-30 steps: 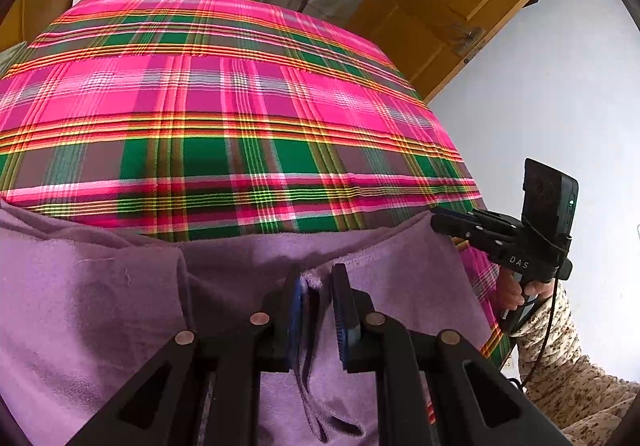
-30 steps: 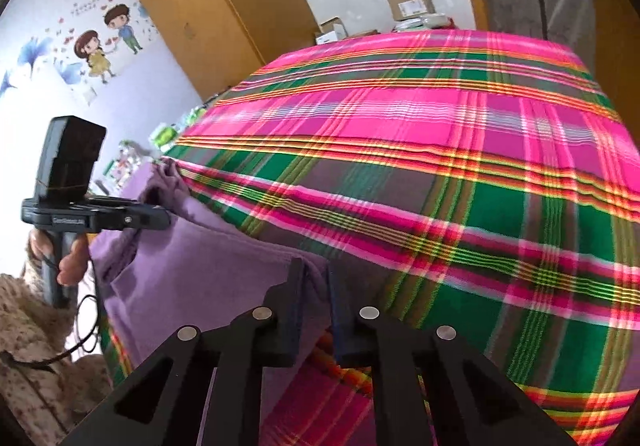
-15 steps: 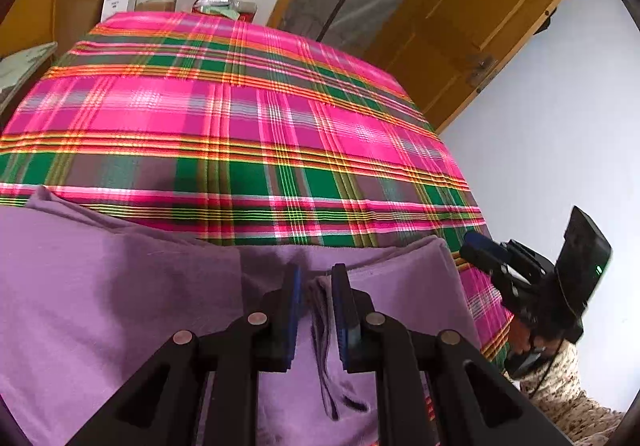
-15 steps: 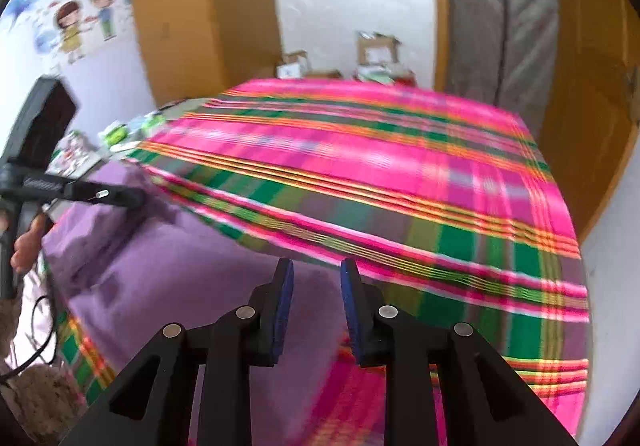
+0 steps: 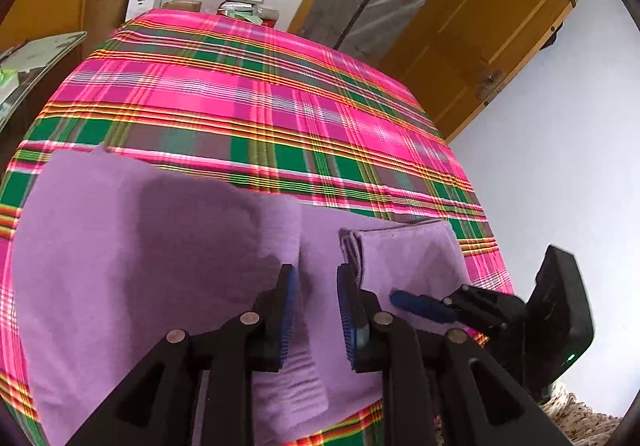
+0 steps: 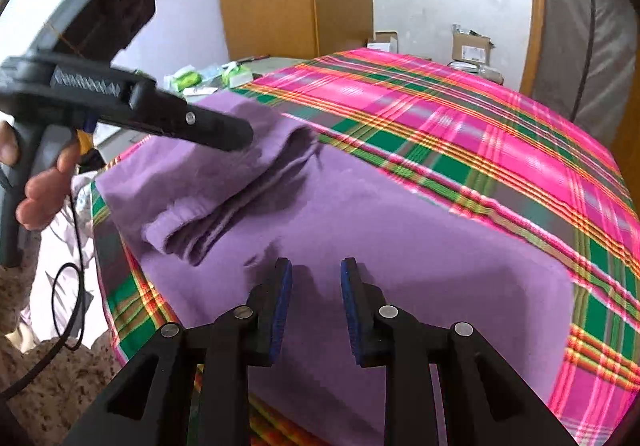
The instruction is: Fold clothes
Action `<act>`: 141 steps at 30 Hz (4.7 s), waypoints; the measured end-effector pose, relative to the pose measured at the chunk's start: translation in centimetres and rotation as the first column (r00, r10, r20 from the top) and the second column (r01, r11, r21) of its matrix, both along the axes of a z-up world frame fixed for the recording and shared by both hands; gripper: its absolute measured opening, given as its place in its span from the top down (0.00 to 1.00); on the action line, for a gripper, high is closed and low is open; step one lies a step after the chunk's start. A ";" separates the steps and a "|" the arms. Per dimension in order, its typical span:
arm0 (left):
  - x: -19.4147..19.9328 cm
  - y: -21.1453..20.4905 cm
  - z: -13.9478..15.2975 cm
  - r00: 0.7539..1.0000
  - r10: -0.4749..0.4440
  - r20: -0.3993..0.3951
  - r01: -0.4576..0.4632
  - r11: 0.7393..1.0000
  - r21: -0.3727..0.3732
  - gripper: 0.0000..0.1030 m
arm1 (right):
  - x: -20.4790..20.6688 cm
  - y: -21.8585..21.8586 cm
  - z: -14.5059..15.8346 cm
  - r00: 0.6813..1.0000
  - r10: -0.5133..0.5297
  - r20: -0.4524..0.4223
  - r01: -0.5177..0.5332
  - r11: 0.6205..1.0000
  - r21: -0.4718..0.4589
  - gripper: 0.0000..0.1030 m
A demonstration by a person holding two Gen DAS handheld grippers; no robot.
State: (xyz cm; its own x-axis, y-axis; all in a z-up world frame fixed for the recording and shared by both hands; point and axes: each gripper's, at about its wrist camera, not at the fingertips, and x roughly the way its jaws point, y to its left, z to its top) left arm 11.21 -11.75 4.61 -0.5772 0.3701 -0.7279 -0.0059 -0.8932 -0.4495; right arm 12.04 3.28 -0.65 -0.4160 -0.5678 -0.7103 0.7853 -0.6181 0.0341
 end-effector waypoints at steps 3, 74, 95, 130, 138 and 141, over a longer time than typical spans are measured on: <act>0.8 -0.7 0.2 1.000 0.014 -0.011 -0.014 1.000 0.006 0.79 | 0.9 -1.0 -0.5 0.999 -0.007 -0.041 0.009 0.999 0.052 0.74; -1.8 -20.0 -5.8 0.975 0.157 0.154 -0.188 0.959 0.213 0.63 | 11.0 -23.0 -2.0 0.966 0.224 -0.132 -0.219 0.974 0.055 0.67; -3.5 -17.5 -1.5 0.977 0.173 0.127 -0.196 0.959 0.203 0.83 | 11.2 -20.2 1.7 0.971 0.188 -0.147 -0.201 0.976 -0.079 0.83; -7.8 1.8 10.5 0.999 -0.042 -0.014 0.043 0.987 0.152 0.83 | 8.4 2.8 11.0 0.962 -0.189 -0.195 0.085 0.892 -0.445 0.83; -9.6 6.3 10.1 0.996 -0.092 0.013 0.090 0.987 0.130 0.83 | 7.4 6.9 10.8 0.952 -0.262 -0.157 0.159 0.864 -0.478 0.83; -10.4 7.9 9.4 0.993 -0.110 0.039 0.105 0.987 0.119 0.83 | 7.0 8.4 10.4 0.947 -0.291 -0.133 0.194 0.853 -0.485 0.83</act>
State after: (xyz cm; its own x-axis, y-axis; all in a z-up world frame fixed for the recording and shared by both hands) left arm 0.78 -3.87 14.01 -0.4971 0.5123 -0.7003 -0.0764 -0.8298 -0.5528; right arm 19.02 11.72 9.73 -0.6853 -0.6709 -0.2833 0.6325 -0.7411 0.2251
